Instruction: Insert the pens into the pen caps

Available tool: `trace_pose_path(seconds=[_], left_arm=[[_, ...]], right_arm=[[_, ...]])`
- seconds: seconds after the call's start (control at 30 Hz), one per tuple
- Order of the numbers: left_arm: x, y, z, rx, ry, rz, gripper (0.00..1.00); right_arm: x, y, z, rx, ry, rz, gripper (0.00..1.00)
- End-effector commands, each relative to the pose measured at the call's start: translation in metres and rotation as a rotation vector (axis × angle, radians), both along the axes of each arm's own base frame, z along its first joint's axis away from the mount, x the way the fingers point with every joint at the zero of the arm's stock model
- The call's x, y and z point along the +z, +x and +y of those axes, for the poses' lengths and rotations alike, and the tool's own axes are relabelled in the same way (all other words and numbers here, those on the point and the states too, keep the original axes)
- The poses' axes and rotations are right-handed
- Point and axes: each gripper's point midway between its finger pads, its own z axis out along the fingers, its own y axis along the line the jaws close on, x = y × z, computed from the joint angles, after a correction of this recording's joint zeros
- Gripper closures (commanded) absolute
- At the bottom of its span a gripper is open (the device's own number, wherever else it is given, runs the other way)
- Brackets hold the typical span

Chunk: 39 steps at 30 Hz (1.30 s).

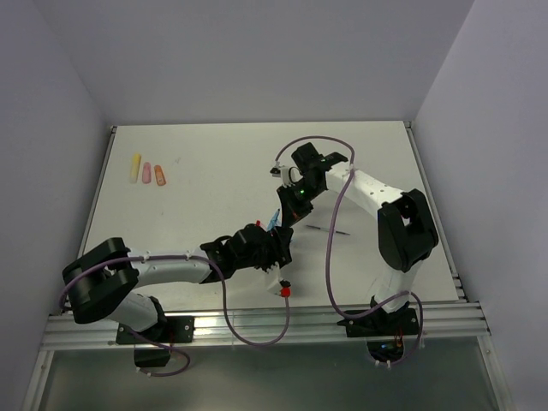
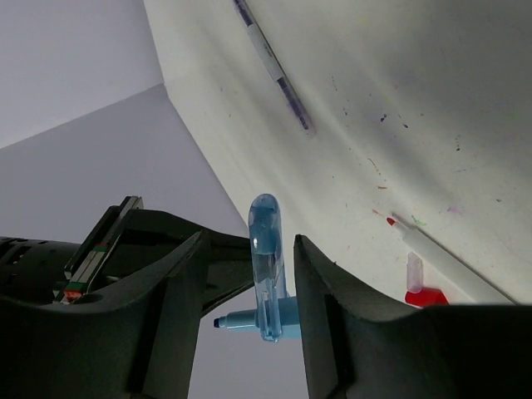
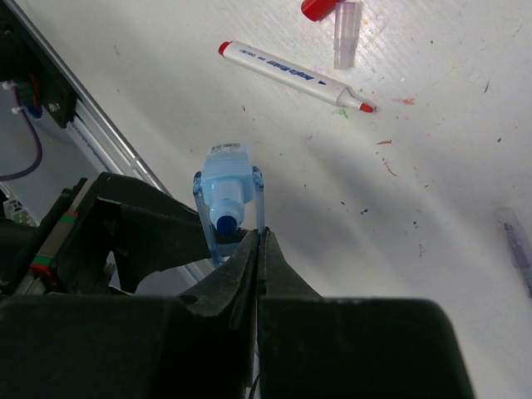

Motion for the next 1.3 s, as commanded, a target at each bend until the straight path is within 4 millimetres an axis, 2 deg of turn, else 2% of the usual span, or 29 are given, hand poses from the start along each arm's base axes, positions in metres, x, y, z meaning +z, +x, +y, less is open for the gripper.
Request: trace_pose_path(seconds=[0.0,0.47,0.67,0.77,0.8,0.87,0.9,0.93,1.03,1.1,1.13,1.17,1.2,1.23,1.27], left_arm=[[0.008,0.006,-0.006,0.032,-0.011,-0.004,0.50],[-0.011,0.011,-0.013,0.067,0.044,0.037,0.57],[-0.016,0.008,-0.012,0.063,0.066,0.067,0.67],[-0.015,0.008,-0.013,0.070,0.059,0.078,0.82],[-0.013,0.009,-0.014,0.076,0.048,0.080,0.90],[-0.010,0.010,-0.014,0.100,0.025,0.100,1.00],[-0.005,0.010,-0.014,0.104,0.008,0.101,1.00],[-0.003,0.009,-0.013,0.109,0.003,0.107,1.00],[0.010,0.007,-0.010,0.112,-0.028,0.102,1.00],[0.023,0.005,-0.010,0.111,-0.061,0.097,1.00],[0.027,0.003,-0.011,0.117,-0.081,0.114,1.00],[0.030,0.001,-0.010,0.124,-0.086,0.129,1.00],[0.048,0.001,-0.011,0.132,-0.128,0.134,1.00],[0.056,0.000,-0.012,0.160,-0.172,0.184,1.00],[0.074,-0.001,-0.016,0.173,-0.215,0.226,1.00]], right_arm=[[0.009,0.009,0.005,-0.010,0.019,-0.020,1.00],[0.008,0.008,0.009,-0.005,0.028,-0.004,1.00],[0.008,0.007,0.009,-0.002,0.029,0.000,1.00],[0.008,0.008,0.010,0.003,0.033,-0.003,1.00],[0.008,0.009,0.010,0.010,0.039,-0.004,1.00],[0.014,0.011,0.010,0.035,0.042,-0.031,0.79],[0.016,0.013,0.008,0.039,0.033,-0.049,0.68],[0.023,0.019,0.007,0.039,0.028,-0.087,0.50],[0.040,0.033,0.002,0.030,0.020,-0.160,0.34],[0.056,0.046,-0.009,-0.002,0.032,-0.196,0.29],[0.074,0.056,-0.011,-0.014,0.055,-0.242,0.25],[0.085,0.068,-0.022,-0.046,0.072,-0.265,0.24],[0.098,0.072,-0.026,-0.059,0.108,-0.269,0.22],[0.119,0.083,-0.031,-0.081,0.147,-0.312,0.19],[0.133,0.097,-0.049,-0.130,0.170,-0.346,0.17]])
